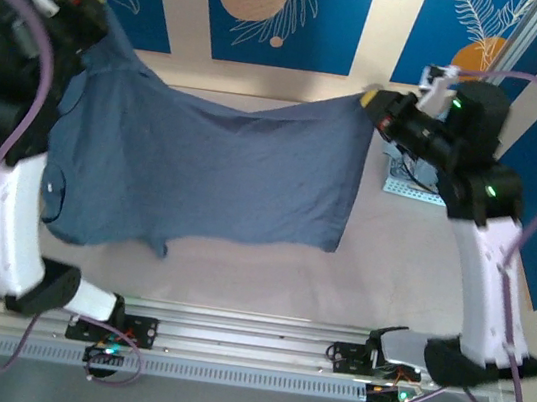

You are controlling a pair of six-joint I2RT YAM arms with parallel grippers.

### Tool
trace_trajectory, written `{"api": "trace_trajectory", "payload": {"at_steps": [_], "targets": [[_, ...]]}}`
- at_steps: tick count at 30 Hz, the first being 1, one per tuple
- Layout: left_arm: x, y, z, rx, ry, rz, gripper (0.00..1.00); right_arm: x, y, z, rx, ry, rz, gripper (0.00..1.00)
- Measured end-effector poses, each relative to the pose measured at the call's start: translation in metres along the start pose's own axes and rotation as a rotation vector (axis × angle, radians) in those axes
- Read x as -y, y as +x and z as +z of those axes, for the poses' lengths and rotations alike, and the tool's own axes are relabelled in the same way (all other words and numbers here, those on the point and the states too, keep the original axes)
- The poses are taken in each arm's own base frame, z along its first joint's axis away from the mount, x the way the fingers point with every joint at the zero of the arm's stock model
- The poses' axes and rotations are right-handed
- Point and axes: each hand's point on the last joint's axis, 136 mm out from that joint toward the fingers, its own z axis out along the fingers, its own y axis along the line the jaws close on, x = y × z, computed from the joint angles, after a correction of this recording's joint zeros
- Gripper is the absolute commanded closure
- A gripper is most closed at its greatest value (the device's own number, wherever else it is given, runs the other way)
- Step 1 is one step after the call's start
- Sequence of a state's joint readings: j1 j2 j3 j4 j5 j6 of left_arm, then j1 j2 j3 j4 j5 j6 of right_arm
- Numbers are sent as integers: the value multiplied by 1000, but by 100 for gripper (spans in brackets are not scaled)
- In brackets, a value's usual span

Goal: Fold and stack the t-shirts

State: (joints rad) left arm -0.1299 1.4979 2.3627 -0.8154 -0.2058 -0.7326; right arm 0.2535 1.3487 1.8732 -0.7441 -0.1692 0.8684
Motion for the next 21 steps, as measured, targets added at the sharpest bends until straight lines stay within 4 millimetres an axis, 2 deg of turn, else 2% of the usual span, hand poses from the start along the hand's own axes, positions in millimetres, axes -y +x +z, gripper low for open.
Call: {"api": "trace_trajectory", "payload": {"at_steps": [2, 5, 7, 9, 11, 14, 17, 19, 21], "targets": [[-20, 31, 60, -96, -39, -9, 100, 27, -1, 41, -59, 44, 60, 100], [-62, 79, 130, -231, -112, -19, 100, 69, 0, 89, -129, 109, 141, 100], [-82, 101, 159, -293, -136, -30, 100, 89, -9, 109, -144, 135, 178, 100], [-87, 106, 174, -313, -122, -47, 100, 94, -27, 120, -126, 131, 187, 100], [-78, 93, 177, -294, -76, -68, 100, 87, -52, 122, -82, 101, 177, 100], [-41, 50, 163, -190, 52, -91, 100, 66, -87, 111, 0, 46, 144, 100], [0, 2, 128, -65, 187, -106, 100, 34, -127, 81, 114, -25, 88, 100], [23, -22, 98, -8, 256, -107, 100, 18, -144, 60, 175, -57, 59, 100], [37, -38, 70, 25, 300, -107, 100, 8, -155, 43, 218, -76, 44, 100]]}}
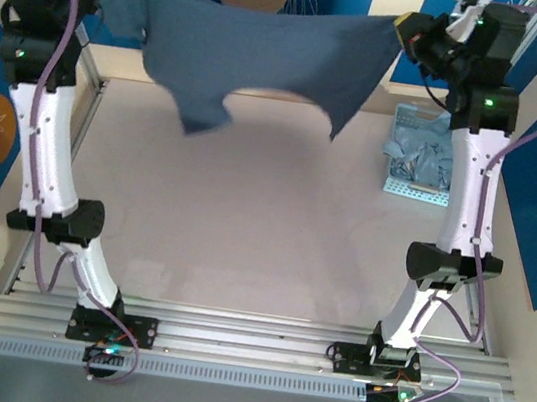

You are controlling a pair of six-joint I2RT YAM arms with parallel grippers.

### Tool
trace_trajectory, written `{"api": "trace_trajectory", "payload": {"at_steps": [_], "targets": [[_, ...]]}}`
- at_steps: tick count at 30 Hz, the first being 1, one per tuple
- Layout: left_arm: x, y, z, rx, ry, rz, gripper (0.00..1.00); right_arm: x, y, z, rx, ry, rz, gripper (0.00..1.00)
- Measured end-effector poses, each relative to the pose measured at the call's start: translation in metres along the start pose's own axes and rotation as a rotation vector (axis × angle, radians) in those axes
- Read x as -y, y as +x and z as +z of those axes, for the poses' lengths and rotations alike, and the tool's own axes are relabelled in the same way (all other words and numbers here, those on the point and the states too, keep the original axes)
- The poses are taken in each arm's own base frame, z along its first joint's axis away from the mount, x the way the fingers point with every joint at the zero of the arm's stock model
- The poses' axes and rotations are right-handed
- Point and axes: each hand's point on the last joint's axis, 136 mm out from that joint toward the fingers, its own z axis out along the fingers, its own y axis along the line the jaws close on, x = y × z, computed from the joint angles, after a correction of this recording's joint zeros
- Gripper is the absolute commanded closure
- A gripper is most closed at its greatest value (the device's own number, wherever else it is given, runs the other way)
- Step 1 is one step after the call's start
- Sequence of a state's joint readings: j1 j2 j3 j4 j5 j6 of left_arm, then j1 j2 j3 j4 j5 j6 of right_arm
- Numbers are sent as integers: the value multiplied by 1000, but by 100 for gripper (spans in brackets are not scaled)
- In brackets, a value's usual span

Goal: Fold and stack the t-shirts

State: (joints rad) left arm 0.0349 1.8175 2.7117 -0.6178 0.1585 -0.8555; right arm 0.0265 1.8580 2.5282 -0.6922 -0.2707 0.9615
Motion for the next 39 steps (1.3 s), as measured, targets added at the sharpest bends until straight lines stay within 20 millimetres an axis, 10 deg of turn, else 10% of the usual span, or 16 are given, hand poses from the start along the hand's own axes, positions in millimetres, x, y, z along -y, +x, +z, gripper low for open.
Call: {"api": "trace_trajectory", "payload": {"at_steps": [4, 7, 13, 17, 22, 29, 39], "targets": [[23, -1, -44, -25, 20, 7, 100, 13, 0, -5, -2, 34, 13, 100], [-8, 40, -65, -147, -70, -15, 100, 53, 30, 4, -77, 126, 68, 100], [-147, 216, -117, -533, -395, -157, 100, 199, 157, 9, -314, 450, 236, 100], [-240, 360, -188, -853, -665, -250, 100, 288, 249, -11, -487, 663, 322, 100], [-290, 448, -270, -1055, -859, -325, 100, 344, 305, -21, -631, 800, 346, 100], [-289, 459, -293, -1077, -910, -368, 100, 367, 331, -51, -715, 936, 319, 100], [-247, 443, -326, -1059, -896, -479, 100, 341, 308, -96, -676, 1008, 199, 100]]}}
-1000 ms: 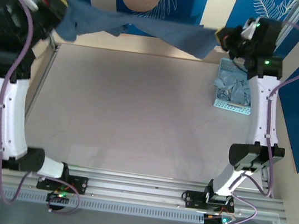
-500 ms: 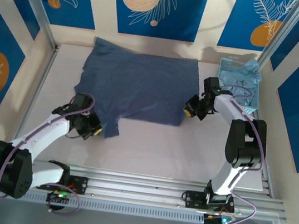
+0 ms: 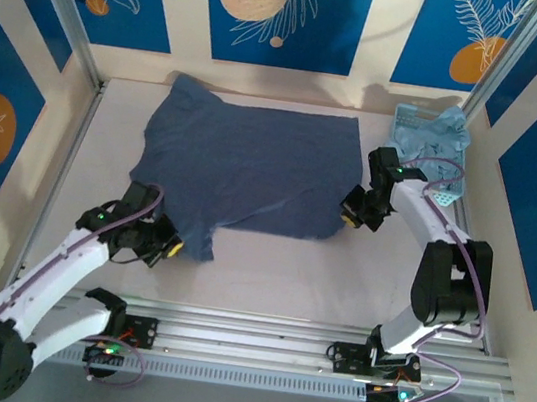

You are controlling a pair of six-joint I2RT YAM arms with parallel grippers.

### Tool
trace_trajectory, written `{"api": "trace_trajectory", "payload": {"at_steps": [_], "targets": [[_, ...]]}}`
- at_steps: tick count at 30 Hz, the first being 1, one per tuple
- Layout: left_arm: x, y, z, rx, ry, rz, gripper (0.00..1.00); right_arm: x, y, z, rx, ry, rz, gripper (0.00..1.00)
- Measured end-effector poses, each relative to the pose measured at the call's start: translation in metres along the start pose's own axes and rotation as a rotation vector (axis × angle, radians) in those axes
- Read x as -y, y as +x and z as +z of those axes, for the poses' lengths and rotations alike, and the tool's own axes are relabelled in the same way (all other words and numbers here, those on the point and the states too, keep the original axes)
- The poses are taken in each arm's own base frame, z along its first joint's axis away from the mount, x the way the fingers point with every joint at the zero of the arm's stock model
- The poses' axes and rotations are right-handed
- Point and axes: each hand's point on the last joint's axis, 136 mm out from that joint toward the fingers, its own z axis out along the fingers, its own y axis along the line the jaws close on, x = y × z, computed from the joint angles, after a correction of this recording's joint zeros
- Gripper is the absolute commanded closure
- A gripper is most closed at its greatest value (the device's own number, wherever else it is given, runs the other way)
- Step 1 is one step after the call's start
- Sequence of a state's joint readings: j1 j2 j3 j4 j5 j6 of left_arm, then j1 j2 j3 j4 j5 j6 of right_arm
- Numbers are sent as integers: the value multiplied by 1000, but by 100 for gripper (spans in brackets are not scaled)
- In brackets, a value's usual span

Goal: Fold and stack the t-shirts

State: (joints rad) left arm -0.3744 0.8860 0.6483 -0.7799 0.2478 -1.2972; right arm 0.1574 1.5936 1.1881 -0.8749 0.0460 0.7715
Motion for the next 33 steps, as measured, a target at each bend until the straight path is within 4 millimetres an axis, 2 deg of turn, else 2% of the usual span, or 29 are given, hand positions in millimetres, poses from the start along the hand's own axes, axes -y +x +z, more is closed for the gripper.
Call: {"api": "trace_trajectory", "payload": {"at_steps": [3, 6, 9, 13, 17, 21, 23, 30, 32, 33], "targets": [[-7, 17, -8, -34, 11, -12, 100, 10, 5, -11, 16, 19, -15, 100], [-16, 32, -7, -77, 3, -30, 100, 22, 8, -14, 16, 40, -19, 100], [-22, 48, 2, -133, -25, -26, 100, 32, 8, -11, -1, 61, -20, 100], [-15, 63, 24, -193, -76, 4, 100, 41, 6, 3, -43, 97, -11, 100], [-5, 63, 42, -205, -160, 4, 100, 47, 5, 18, -83, 129, -3, 100], [21, 55, 35, -154, -144, 30, 100, 50, 5, 20, -89, 140, 0, 100], [24, 51, 28, -124, -142, 41, 100, 52, 4, 20, -82, 148, 1, 100], [-13, 41, 0, -35, -179, 62, 100, 83, 22, 21, -99, 205, 37, 100], [-28, 41, -3, -27, -187, 62, 100, 92, 25, 23, -114, 217, 59, 93], [-35, 41, -2, -26, -194, 61, 100, 97, 26, 24, -121, 223, 71, 84]]}}
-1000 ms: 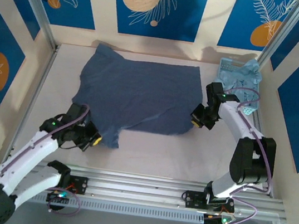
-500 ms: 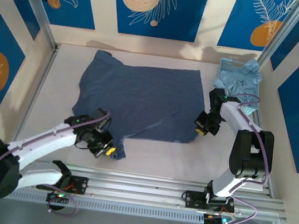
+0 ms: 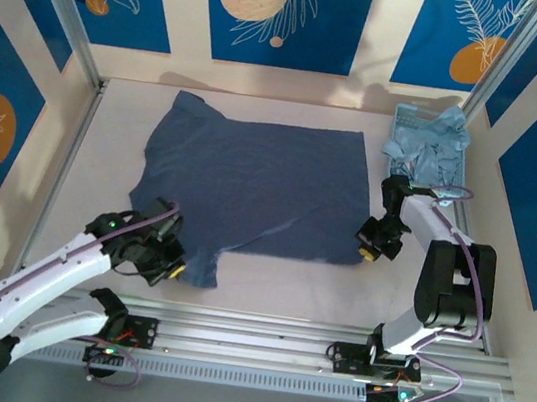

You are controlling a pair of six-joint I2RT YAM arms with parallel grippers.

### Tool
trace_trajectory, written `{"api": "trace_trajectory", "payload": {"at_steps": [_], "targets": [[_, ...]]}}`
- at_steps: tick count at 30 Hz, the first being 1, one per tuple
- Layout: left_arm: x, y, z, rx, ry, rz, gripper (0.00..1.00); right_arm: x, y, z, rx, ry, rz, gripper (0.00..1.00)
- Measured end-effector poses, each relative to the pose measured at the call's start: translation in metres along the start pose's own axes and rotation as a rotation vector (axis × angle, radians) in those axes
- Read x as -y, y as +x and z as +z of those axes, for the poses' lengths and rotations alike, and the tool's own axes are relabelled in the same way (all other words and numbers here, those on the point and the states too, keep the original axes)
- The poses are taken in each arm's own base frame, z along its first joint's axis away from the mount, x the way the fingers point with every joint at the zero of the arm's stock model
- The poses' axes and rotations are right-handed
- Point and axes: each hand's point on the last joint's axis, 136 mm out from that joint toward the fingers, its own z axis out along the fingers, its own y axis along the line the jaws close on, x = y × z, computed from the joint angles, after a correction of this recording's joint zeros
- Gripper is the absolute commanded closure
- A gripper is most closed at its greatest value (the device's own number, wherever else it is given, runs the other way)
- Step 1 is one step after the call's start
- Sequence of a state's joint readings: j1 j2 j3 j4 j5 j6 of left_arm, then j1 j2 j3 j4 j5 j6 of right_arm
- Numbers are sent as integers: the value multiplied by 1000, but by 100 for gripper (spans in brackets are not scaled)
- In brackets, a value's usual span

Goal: Fold and stack the t-shirts

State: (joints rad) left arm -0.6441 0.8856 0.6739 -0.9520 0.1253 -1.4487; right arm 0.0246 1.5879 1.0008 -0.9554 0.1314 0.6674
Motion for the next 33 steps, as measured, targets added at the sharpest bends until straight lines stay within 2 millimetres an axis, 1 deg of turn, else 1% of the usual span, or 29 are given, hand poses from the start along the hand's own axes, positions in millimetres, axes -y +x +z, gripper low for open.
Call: {"api": "trace_trajectory", "payload": {"at_steps": [1, 4, 6, 9, 11, 13, 17, 19, 23, 27, 29, 33], "targets": [[-7, 0, 3, -1, -9, -1, 100, 2, 0, 1, -4, 3, 6, 75], [-20, 1, 11, -4, -36, -6, 100, 6, -2, 0, -1, 8, 11, 55], [-27, 1, 17, -9, -62, -10, 100, 7, -1, 0, 5, 10, 25, 51], [-33, 1, 21, -13, -91, -15, 100, 15, 9, -4, 25, 4, 54, 50], [-33, 1, 21, -13, -93, -15, 100, 22, 19, -8, 35, -6, 80, 51], [-33, 1, 21, -12, -90, -14, 100, 28, 30, -8, 36, -16, 108, 55], [-35, 1, 21, -7, -79, -12, 100, 38, 41, 3, 4, -11, 155, 59], [-38, 1, 22, -7, -80, -13, 100, 42, 39, 8, -5, -10, 182, 61], [-40, 1, 22, -6, -83, -13, 100, 44, 24, 17, -7, -16, 216, 67], [-40, 1, 22, -3, -78, -12, 100, 37, 15, 29, -37, -35, 215, 77], [-40, 1, 21, -2, -75, -11, 100, 33, 12, 32, -47, -43, 215, 80], [-40, 0, 21, 5, -73, -10, 100, 30, 11, 32, -46, -55, 222, 84]]}}
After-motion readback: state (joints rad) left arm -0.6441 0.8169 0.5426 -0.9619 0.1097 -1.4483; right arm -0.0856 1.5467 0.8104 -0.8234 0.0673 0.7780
